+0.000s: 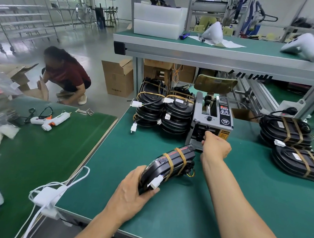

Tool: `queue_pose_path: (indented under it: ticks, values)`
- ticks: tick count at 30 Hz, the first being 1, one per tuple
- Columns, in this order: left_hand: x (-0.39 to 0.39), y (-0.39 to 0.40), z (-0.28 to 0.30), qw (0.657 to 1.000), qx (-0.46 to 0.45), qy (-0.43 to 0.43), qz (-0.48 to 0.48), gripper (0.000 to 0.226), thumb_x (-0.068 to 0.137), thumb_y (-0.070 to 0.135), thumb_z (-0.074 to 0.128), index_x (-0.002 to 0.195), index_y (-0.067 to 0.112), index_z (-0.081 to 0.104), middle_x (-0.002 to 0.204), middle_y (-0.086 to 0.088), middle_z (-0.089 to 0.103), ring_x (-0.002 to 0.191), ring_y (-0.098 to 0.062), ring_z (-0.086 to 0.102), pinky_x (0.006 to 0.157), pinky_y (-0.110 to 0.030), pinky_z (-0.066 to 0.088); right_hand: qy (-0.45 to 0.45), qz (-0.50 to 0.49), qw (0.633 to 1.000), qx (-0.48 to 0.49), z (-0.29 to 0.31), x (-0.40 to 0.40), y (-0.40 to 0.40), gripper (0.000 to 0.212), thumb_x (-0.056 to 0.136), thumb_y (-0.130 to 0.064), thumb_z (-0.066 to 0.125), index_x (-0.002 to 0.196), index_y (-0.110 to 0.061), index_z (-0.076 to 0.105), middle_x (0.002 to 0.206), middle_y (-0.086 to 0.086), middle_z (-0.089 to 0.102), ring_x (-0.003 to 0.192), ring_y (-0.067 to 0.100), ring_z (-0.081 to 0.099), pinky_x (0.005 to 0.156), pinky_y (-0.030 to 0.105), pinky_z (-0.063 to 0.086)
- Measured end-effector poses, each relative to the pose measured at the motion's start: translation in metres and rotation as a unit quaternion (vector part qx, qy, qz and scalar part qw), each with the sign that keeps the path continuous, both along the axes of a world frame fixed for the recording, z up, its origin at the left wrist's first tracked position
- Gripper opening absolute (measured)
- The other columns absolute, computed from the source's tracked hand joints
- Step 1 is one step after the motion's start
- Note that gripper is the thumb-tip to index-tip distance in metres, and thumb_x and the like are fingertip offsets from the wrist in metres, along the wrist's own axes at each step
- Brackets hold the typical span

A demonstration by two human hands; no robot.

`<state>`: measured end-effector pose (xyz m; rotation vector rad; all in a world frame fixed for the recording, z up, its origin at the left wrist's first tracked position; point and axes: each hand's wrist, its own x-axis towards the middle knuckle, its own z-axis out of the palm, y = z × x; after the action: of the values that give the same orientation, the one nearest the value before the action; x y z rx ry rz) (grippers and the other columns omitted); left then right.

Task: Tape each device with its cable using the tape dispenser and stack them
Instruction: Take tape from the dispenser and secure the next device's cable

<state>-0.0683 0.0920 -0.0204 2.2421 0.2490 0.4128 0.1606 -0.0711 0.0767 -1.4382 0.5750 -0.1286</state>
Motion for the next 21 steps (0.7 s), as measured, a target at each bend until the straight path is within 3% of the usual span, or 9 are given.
queue_pose_path:
  ticks: [5, 9, 12, 17, 19, 21]
  values:
    - [0.000, 0.001, -0.001, 1.000, -0.001, -0.002, -0.004, 0.053, 0.088, 0.068, 0.072, 0.133, 0.060, 0.046, 0.120, 0.029, 0.063, 0.113, 0.001, 0.062, 0.093, -0.013, 0.047, 0.011, -0.008, 1.000, 0.014, -0.002, 0.006, 0.002, 0.011, 0.072, -0.015, 0.068, 0.066, -0.019, 0.076, 0.043, -0.006, 0.063, 0.049, 0.013, 0.062, 0.043, 0.015, 0.039]
    - [0.000, 0.001, -0.001, 1.000, 0.002, -0.004, -0.006, 0.052, 0.088, 0.067, 0.072, 0.132, 0.063, 0.044, 0.120, 0.029, 0.063, 0.113, 0.001, 0.062, 0.093, -0.011, 0.046, 0.007, -0.018, 0.999, 0.037, -0.004, 0.009, 0.003, 0.006, 0.072, -0.015, 0.072, 0.069, -0.019, 0.075, 0.069, 0.001, 0.074, 0.064, 0.022, 0.066, 0.059, 0.025, 0.050]
    - [0.000, 0.000, 0.000, 1.000, 0.001, -0.002, -0.004, 0.052, 0.088, 0.068, 0.072, 0.132, 0.061, 0.045, 0.120, 0.027, 0.064, 0.112, 0.000, 0.063, 0.094, -0.015, 0.048, 0.005, -0.018, 0.998, 0.056, -0.003, 0.001, 0.004, 0.008, 0.076, -0.013, 0.073, 0.071, -0.019, 0.071, 0.074, 0.000, 0.069, 0.066, 0.022, 0.059, 0.065, 0.029, 0.049]
    - [-0.002, -0.002, 0.004, 1.000, -0.015, -0.001, 0.000, 0.056, 0.087, 0.066, 0.071, 0.135, 0.048, 0.050, 0.120, 0.023, 0.065, 0.112, -0.002, 0.063, 0.097, -0.026, 0.052, -0.104, 0.096, 0.989, 0.051, 0.001, -0.065, -0.008, 0.009, 0.085, -0.019, 0.076, 0.076, -0.020, 0.078, 0.076, -0.010, 0.075, 0.079, 0.011, 0.067, 0.068, 0.014, 0.050]
    - [-0.001, -0.003, 0.005, 1.000, -0.014, 0.004, -0.004, 0.057, 0.087, 0.065, 0.070, 0.137, 0.043, 0.053, 0.122, 0.021, 0.065, 0.114, -0.004, 0.063, 0.099, -0.028, 0.051, -0.165, 0.175, 0.971, 0.016, 0.006, -0.100, -0.011, 0.004, 0.082, -0.030, 0.077, 0.080, -0.027, 0.080, 0.087, -0.011, 0.077, 0.087, 0.008, 0.069, 0.080, 0.021, 0.053]
    - [-0.001, -0.002, 0.006, 1.000, -0.017, 0.010, -0.006, 0.058, 0.087, 0.062, 0.071, 0.138, 0.040, 0.054, 0.123, 0.019, 0.066, 0.115, -0.005, 0.063, 0.100, -0.030, 0.051, -0.197, 0.254, 0.946, -0.026, 0.009, -0.127, -0.011, 0.009, 0.077, -0.038, 0.078, 0.080, -0.029, 0.079, 0.109, -0.009, 0.076, 0.112, 0.012, 0.067, 0.097, 0.033, 0.049]
